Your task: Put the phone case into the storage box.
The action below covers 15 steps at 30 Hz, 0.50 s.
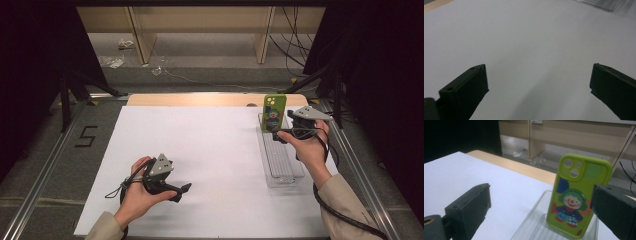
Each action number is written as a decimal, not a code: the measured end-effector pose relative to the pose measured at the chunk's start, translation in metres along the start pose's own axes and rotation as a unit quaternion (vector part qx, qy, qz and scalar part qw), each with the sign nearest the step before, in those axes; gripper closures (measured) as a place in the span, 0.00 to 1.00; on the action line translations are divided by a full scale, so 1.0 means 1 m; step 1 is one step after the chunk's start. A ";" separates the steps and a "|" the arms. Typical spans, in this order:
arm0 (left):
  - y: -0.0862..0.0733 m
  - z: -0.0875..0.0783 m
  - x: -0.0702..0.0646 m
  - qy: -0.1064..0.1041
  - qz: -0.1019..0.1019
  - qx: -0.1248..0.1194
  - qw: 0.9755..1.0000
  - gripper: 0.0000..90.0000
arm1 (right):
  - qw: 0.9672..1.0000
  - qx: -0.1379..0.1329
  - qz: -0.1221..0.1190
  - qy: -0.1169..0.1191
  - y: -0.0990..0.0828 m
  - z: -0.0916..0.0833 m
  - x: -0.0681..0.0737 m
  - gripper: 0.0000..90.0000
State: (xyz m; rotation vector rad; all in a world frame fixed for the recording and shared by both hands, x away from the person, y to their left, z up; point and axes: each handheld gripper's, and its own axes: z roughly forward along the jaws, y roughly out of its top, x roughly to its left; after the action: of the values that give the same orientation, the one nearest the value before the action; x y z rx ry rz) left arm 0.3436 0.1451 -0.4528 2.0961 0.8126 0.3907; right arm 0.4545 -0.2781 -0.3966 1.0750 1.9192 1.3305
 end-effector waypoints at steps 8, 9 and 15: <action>0.000 -0.001 0.001 0.001 -0.001 -0.001 1.000 0.01 | 1.000 -0.001 -0.010 0.022 -0.004 -0.011 0.013 0.05; 0.000 -0.001 0.001 0.001 -0.002 -0.001 1.000 0.01 | 1.000 -0.001 -0.011 0.025 -0.005 -0.012 0.014 0.05; 0.000 -0.001 0.001 0.002 -0.003 -0.004 1.000 0.01 | 0.999 0.004 -0.017 0.041 -0.012 -0.020 0.021 0.05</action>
State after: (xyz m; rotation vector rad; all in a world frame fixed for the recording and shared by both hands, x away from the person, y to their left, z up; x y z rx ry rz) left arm 0.3438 0.1465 -0.4516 2.0866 0.8183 0.3948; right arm 0.4243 -0.2718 -0.4010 1.0014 1.9950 1.3683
